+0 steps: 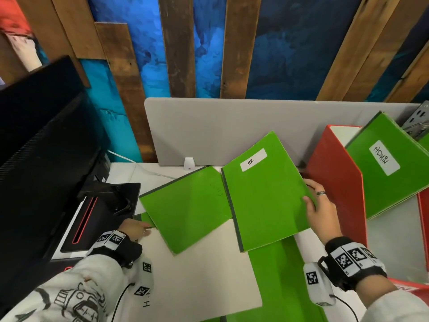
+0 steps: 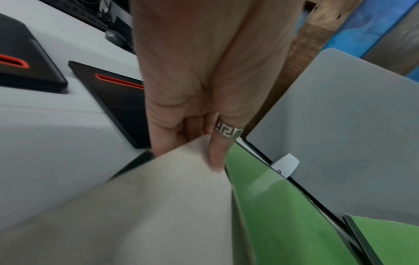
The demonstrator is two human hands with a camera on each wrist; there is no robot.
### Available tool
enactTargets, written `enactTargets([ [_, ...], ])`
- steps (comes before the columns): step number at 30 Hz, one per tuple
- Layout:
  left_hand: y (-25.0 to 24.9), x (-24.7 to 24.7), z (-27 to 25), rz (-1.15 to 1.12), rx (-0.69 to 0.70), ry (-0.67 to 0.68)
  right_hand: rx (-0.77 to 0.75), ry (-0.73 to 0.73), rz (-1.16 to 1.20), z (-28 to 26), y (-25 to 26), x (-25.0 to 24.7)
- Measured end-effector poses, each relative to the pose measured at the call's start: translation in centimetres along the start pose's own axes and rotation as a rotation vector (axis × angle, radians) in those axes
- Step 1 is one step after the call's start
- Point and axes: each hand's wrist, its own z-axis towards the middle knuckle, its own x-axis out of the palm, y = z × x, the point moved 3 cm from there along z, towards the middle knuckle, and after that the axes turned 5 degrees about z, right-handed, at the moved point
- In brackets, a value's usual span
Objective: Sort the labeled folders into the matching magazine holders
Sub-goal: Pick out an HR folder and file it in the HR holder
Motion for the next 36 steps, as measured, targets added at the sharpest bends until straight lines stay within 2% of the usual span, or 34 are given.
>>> enactTargets([
  [6, -0.3, -0.4, -1.6, 0.315, -0.089, 0.044, 0.012, -0.004, 0.008, 0.1, 0.2, 0.3],
  [11, -0.4, -0.6, -1.8, 0.358, -0.13, 0.03, -0.01, -0.008, 0.017, -0.1, 0.5, 0.4],
  [19, -0.2, -1.6, -2.0, 0.409, -0.112, 0.053, -0.064, -0.005, 0.048, -0.3, 2.1, 0.6],
  [21, -0.5, -1.6, -2.4, 0.469, -0.087, 0.049, -0.08, -0.003, 0.088, -0.3, 2.9, 0.6],
  [24, -1.5, -1.9, -3.3, 0.414, -0.06, -0.01, -0.088, 0.027, 0.155, -0.2, 4.3, 0.7],
  [27, -2.9, -3.7, -3.5, 0.376, 0.009, -0.067, -0.125, 0.073, 0.204, 0.2, 5.5, 0.7],
  [29, -3.7, -5.3, -3.4, 0.435, 0.075, -0.097, -0.143, 0.081, 0.206, 0.5, 5.9, 0.6],
  [31, -5.3, -7.2, -3.4, 0.367, 0.156, -0.165, -0.136, 0.082, 0.25, 0.8, 6.2, 0.5],
  [36, -9.3, -12.2, -5.7, 0.235, 0.369, -0.374, -0.111, 0.054, 0.548, 1.5, 6.2, -0.3],
])
